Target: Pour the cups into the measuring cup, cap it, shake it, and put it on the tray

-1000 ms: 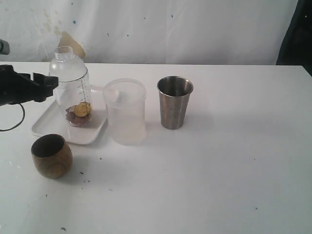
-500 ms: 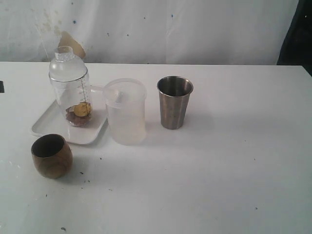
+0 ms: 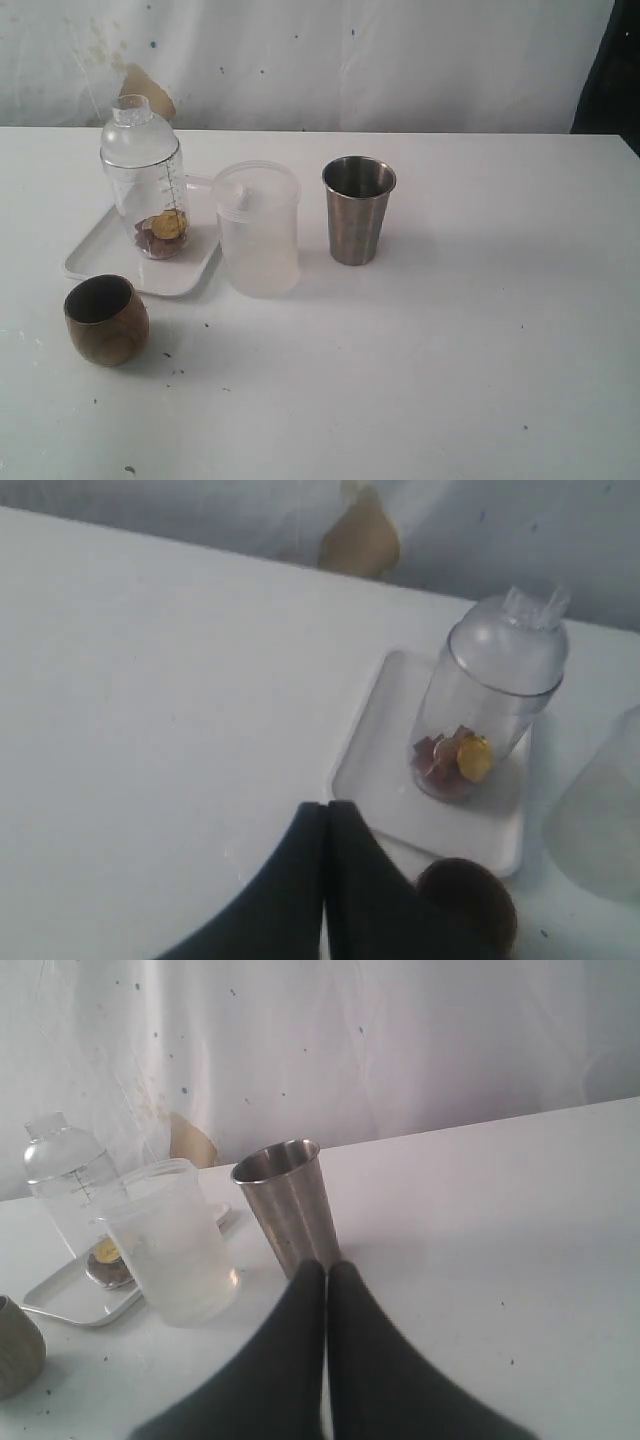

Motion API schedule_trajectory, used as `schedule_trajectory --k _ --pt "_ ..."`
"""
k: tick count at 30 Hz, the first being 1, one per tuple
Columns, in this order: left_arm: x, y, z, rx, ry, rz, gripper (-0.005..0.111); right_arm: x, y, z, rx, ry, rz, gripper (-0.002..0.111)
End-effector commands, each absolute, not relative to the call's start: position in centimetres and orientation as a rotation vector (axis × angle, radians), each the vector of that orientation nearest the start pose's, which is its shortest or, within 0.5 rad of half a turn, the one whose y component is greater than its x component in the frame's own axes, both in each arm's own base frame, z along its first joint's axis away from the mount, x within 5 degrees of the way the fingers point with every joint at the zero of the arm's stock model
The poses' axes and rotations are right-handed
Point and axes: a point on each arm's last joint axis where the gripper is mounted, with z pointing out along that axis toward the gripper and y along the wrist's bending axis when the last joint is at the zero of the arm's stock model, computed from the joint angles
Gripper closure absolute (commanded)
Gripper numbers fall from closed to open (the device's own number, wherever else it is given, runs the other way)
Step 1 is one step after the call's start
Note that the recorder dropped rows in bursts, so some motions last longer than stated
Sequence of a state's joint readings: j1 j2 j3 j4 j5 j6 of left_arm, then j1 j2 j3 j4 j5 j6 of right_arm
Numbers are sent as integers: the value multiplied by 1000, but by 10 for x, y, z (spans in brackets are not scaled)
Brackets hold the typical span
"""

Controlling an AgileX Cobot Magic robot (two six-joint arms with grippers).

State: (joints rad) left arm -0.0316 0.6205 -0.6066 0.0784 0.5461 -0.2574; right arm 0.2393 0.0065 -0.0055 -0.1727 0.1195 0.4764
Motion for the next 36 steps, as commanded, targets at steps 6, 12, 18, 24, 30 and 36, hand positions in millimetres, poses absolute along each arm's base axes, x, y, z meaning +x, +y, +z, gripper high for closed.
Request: schedule_trajectory --k 6,12,18,24,30,36 --pt "45 -8 310 -92 1812 -223 107 55 12 203 57 1606 400 108" --pt "46 -7 290 -132 1666 -262 107 55 12 203 57 1606 400 108" --pt "46 -7 290 -130 1664 -260 107 55 12 203 57 1606 400 108" --pt "46 -7 290 -130 1664 -260 107 55 12 203 57 1604 401 108" --pt "46 -6 290 -81 1666 -195 107 55 12 203 57 1604 401 108" --pt "52 -3 271 -42 1691 -103 107 55 12 203 57 1604 401 108"
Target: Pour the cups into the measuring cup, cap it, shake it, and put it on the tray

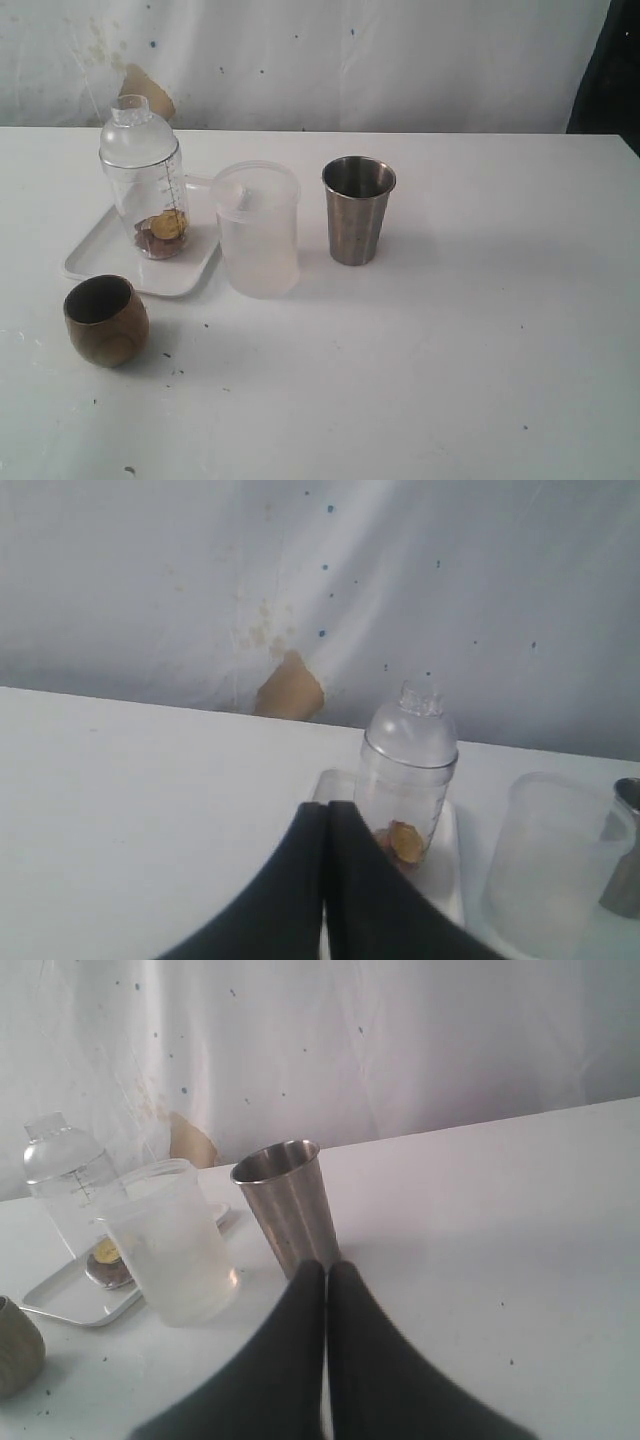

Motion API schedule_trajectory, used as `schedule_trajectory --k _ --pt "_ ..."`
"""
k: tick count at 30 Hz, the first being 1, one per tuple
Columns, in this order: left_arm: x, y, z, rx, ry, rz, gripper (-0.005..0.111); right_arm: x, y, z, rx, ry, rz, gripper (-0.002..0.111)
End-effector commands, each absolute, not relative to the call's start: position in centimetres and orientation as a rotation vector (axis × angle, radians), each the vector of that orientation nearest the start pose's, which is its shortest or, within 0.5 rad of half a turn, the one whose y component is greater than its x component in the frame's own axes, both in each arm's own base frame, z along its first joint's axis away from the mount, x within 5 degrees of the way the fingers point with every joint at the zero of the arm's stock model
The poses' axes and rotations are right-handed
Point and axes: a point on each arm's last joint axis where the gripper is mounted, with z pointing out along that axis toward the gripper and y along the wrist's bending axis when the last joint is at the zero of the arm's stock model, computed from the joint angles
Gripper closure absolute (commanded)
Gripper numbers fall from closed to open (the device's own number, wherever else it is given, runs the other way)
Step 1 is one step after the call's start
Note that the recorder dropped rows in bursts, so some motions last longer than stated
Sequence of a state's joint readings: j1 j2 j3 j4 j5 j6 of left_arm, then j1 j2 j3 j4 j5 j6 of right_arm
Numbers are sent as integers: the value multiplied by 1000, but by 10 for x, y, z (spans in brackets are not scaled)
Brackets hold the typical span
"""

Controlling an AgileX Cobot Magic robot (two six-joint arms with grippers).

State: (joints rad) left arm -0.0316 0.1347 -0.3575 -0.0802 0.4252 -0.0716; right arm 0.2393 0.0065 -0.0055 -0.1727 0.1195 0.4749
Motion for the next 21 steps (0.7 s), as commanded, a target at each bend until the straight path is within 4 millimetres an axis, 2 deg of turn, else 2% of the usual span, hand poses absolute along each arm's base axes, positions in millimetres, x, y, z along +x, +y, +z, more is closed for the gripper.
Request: schedule_trajectory --k 1,5,10,12,21 --pt "55 -3 265 -41 1687 -101 107 55 12 203 57 1604 401 108" --pt "63 -3 236 -43 1660 -97 107 55 12 203 57 1604 401 108" --pt "61 -2 203 -23 1628 -72 107 55 12 203 57 1604 401 108" --pt "58 -2 206 -22 1572 -74 107 55 12 203 57 1604 401 108" --pt "56 -2 195 -4 1683 -50 107 55 12 203 57 1604 401 108"
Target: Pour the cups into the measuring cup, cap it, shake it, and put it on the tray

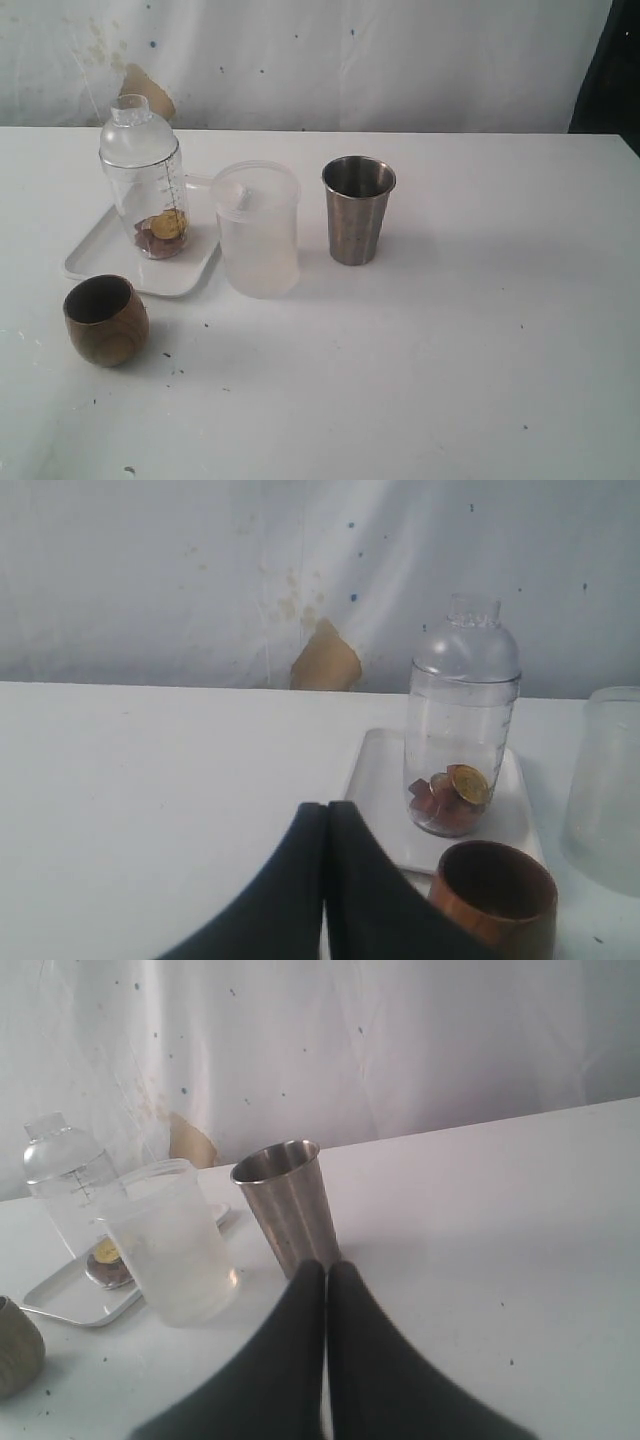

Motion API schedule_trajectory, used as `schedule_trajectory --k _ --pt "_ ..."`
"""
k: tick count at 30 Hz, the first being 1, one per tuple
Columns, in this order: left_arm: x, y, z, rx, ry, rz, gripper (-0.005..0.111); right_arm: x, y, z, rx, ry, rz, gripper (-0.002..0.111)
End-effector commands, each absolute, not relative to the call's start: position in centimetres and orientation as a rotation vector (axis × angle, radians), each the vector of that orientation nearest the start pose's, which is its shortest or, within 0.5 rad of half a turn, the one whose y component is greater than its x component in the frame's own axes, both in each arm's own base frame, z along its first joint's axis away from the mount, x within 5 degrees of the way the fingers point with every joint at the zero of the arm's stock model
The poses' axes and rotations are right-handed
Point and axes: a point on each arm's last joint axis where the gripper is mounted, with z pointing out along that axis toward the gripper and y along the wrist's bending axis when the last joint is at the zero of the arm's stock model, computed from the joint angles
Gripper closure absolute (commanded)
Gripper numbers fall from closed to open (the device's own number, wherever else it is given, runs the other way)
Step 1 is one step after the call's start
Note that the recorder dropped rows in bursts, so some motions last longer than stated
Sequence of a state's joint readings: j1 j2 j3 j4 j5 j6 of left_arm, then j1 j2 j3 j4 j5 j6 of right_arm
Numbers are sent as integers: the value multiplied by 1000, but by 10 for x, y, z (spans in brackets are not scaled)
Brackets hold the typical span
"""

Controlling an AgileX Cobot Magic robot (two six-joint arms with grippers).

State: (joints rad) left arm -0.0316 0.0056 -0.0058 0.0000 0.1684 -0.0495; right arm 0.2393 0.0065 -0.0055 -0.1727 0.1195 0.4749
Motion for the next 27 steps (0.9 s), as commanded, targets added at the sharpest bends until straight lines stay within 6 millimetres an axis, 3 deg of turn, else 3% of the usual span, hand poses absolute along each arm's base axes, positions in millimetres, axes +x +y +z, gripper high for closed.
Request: schedule_trajectory --k 1,27 --pt "56 -2 194 -4 1699 -50 107 55 12 203 57 1604 401 108" --pt "55 -2 192 -8 1717 -53 107 55 12 203 57 1606 400 108"
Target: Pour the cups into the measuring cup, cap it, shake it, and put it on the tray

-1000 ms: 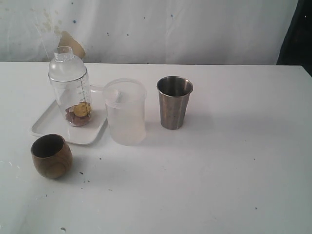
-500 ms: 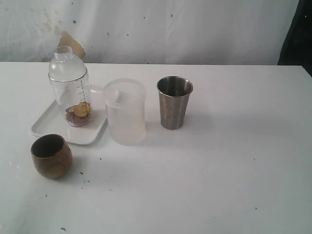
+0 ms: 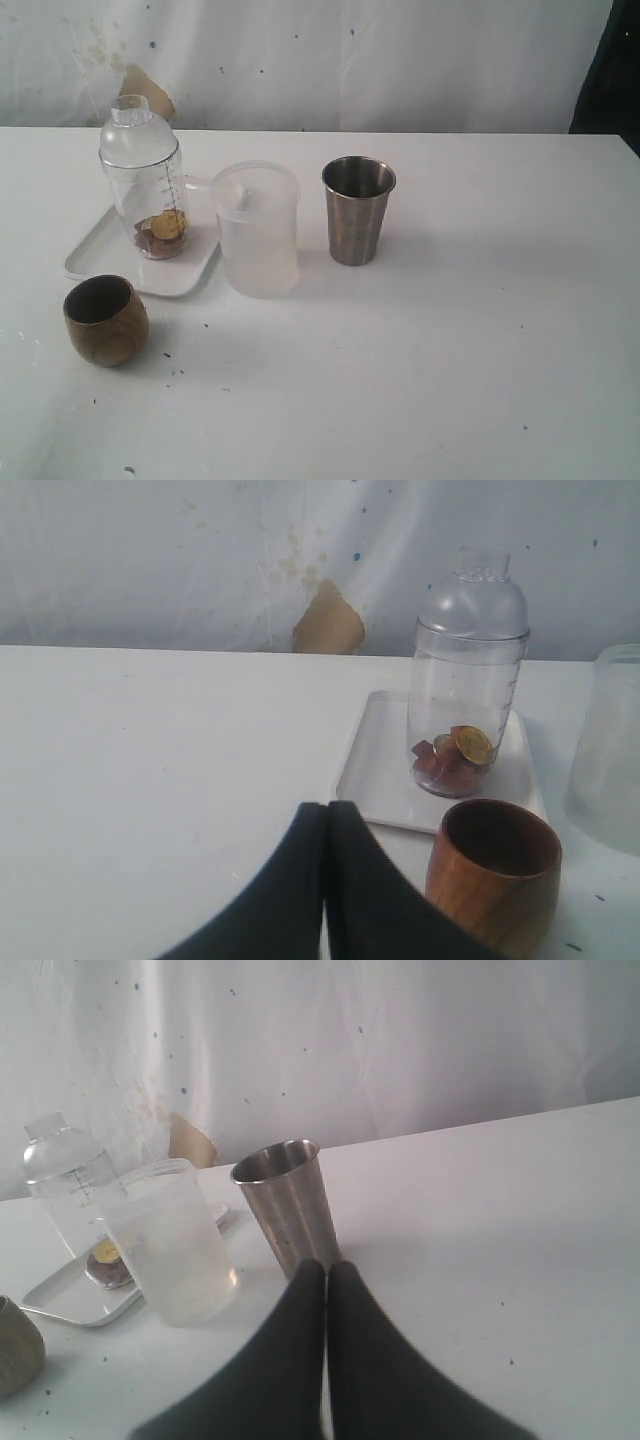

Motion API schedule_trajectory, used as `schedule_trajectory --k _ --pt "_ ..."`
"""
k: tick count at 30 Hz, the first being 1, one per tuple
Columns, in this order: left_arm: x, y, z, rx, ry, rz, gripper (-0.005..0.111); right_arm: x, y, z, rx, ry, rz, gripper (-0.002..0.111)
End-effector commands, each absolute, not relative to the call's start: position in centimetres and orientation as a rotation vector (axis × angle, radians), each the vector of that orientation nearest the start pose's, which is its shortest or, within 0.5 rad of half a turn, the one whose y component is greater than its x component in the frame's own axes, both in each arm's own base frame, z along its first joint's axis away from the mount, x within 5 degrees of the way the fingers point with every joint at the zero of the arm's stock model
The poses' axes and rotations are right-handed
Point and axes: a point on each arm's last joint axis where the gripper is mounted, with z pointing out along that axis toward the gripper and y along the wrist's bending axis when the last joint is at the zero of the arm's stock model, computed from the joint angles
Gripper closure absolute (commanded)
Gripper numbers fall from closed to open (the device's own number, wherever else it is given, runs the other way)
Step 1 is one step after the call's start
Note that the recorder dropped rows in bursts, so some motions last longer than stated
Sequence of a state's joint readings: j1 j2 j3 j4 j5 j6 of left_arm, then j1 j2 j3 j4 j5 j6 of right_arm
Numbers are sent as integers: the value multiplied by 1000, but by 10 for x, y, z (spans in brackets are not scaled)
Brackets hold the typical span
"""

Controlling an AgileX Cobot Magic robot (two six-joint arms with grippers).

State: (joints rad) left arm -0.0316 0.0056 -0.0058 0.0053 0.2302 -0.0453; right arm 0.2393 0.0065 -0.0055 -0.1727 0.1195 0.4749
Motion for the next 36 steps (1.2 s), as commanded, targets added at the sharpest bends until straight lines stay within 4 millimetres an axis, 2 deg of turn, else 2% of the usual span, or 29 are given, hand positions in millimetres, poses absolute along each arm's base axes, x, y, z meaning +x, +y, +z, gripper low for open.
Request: schedule_trajectory --k 1,18,22,26,31,36 --pt "55 -2 192 -8 1717 -53 107 55 12 203 57 1606 400 108" --pt "55 -2 192 -8 1717 -53 107 55 12 203 73 1606 415 108" --pt "55 -2 192 -8 1717 -53 107 55 12 203 -40 1600 304 108" --pt "55 -2 192 -8 1717 -53 107 55 10 196 -151 1671 174 108" --pt "55 -2 192 -8 1717 -53 107 54 3 186 -106 1785 49 108" --pt "55 -2 192 -6 1717 -51 107 54 -1 185 -45 1795 -11 108"
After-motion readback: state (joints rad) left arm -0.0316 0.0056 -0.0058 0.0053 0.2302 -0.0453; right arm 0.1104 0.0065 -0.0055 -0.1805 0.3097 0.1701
